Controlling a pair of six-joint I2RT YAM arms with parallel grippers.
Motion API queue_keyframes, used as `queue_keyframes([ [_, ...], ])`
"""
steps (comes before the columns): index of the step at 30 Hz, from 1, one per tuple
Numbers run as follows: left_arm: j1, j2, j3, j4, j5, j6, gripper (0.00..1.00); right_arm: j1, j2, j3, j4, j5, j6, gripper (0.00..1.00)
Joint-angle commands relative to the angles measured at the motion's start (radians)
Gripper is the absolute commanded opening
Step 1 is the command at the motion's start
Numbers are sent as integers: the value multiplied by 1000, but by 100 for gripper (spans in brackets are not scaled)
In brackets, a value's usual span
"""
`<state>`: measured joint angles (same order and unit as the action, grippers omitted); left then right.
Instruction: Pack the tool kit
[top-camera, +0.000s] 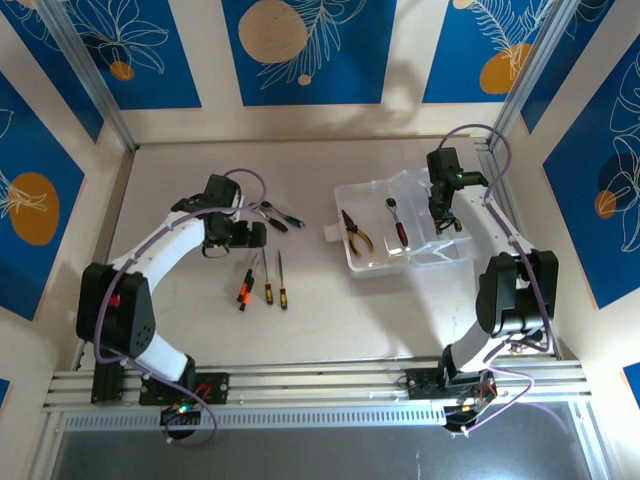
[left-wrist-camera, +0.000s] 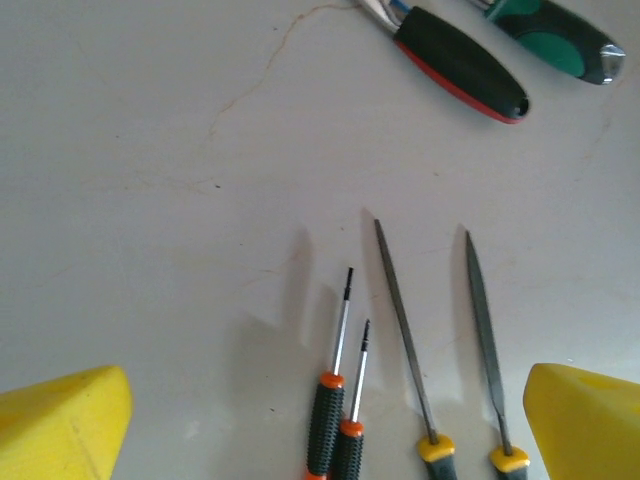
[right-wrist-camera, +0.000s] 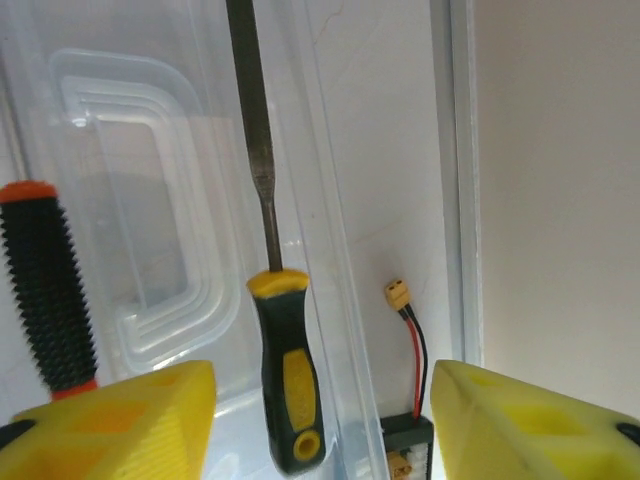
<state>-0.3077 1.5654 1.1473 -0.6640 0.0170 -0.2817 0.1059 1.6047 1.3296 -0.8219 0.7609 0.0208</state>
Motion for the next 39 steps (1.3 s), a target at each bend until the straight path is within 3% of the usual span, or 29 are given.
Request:
queue_keyframes([
  [1, 3, 48, 69, -29, -97, -14, 100, 34, -75, 22, -23, -53, 22, 91],
  [2, 4, 65, 87, -34, -125, -22, 100, 48, -88, 21, -19, -83, 17, 100],
  [5, 4, 117, 130, -15, -157, -41, 100, 98, -119, 2, 4, -167, -1, 99],
  [9, 3, 205, 198, 31, -106, -64, 100, 157, -134, -36, 51, -236, -8, 99],
  [16, 5, 377, 332, 87, -139, -108, 98, 201, -103, -39, 50, -254, -4, 99],
  [25, 8, 537, 487, 71, -169, -141, 85, 200, -135, -64, 58, -263, -7, 99],
  [31, 8, 591, 504, 55, -191, -114, 66, 190, -155, -89, 68, -262, -7, 99],
  [39, 8, 627, 501, 61, -193, -105, 65, 181, -164, -95, 71, -276, -3, 99],
])
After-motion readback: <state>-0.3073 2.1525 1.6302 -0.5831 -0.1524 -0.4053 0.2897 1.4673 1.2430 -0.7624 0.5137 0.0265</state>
